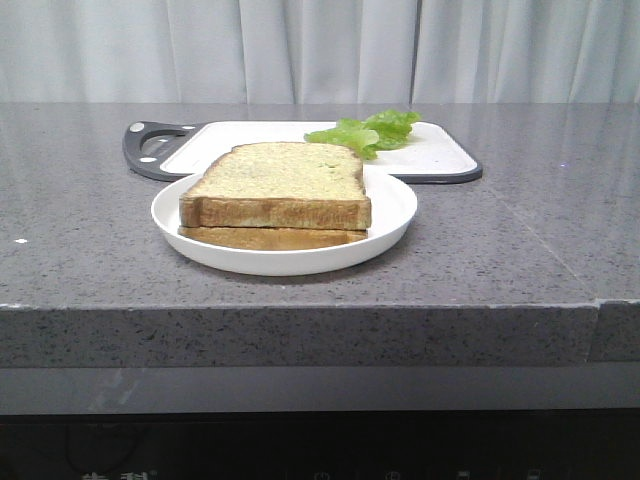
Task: Left arm grabs bread, right arm adds lettuce
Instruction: 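Move the left gripper down onto the top bread slice and grasp it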
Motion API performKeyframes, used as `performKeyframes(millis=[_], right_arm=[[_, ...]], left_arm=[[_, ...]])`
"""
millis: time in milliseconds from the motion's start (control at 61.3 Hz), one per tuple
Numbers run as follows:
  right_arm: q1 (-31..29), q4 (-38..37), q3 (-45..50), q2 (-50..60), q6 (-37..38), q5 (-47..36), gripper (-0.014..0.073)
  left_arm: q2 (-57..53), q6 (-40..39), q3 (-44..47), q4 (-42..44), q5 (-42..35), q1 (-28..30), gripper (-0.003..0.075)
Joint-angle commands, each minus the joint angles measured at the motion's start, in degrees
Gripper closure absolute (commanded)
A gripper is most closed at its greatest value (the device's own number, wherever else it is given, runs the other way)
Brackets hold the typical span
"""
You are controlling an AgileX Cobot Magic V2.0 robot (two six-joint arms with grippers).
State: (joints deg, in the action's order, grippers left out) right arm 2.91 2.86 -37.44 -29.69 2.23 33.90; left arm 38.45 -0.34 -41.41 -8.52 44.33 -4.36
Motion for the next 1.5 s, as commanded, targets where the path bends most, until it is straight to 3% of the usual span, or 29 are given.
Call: performKeyframes(millis=[0,359,473,929,1484], right_arm=[[-0.3,0.0,-1.5,-0.5,-0.5,-3.8,0.0159],[-0.3,0.0,-1.5,-0.5,-0.5,-3.8,0.0159],[-0.3,0.0,-1.5,-0.5,-0.5,-3.9,0.0159],[-0.3,0.0,-1.5,-0.5,-0.5,-3.7,0.0159],[-0.3,0.0,-1.5,-0.5,-0.5,-3.7,0.0159]], left_arm=[[4.3,2.2,-4.4,-4.7,0.5,-0.1,0.0262],[23.7,20.4,-13.5,-31.9,8.9,-0.1,0.0262],[29.1,24.7,-16.8,-37.0,9.5,-0.5,0.0262],[49.2,25.6,-31.2,-37.6,9.4,-11.3,0.0262],[56.4,25.1,-33.6,-40.5,10.0,-12.1,0.0266]])
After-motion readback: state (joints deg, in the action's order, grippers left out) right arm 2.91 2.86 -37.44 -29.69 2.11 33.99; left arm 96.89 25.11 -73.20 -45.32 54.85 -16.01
